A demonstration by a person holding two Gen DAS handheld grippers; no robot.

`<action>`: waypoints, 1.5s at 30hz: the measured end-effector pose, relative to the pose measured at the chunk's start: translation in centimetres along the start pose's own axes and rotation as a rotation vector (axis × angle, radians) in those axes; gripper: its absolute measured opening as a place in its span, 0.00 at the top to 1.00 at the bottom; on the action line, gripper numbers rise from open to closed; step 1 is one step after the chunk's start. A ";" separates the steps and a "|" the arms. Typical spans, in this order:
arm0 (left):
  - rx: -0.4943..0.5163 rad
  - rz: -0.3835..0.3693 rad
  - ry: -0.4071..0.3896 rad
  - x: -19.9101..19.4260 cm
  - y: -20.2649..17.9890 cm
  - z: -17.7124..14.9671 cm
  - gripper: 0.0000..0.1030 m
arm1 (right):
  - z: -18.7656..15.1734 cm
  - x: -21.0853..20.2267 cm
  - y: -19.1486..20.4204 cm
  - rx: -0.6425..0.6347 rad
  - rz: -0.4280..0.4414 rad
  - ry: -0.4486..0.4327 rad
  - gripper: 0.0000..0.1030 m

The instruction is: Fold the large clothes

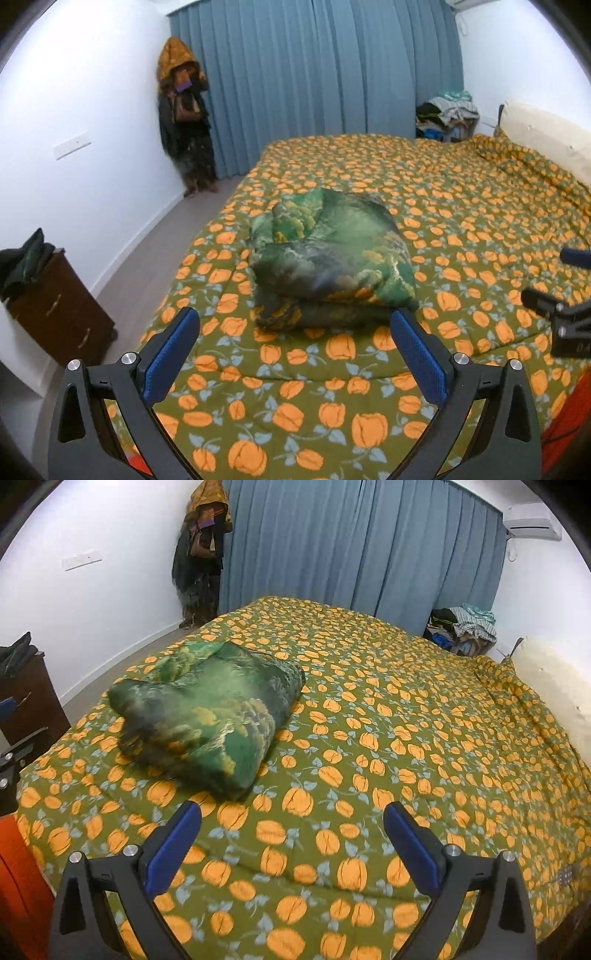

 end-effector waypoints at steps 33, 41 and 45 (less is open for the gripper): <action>-0.026 -0.007 0.216 -5.0 -1.4 -3.7 0.00 | -4.0 -6.7 4.1 0.041 0.081 0.038 0.02; -0.042 0.027 0.229 -5.8 -0.7 -3.4 0.00 | -3.2 -8.1 4.2 0.042 0.082 0.033 0.02; -0.037 0.028 0.220 -6.0 -0.8 -3.1 0.00 | -2.7 -8.8 4.3 0.033 0.060 0.019 0.02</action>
Point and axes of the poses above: each gripper's, at about its wrist camera, not at the fingertips, and x roughly the way its jaws point, y to its left, z to its top, the point moved 7 cm from there along x, roughly the way its jaws point, and after that the axes turned 5 degrees about z, right-handed, at the moved point
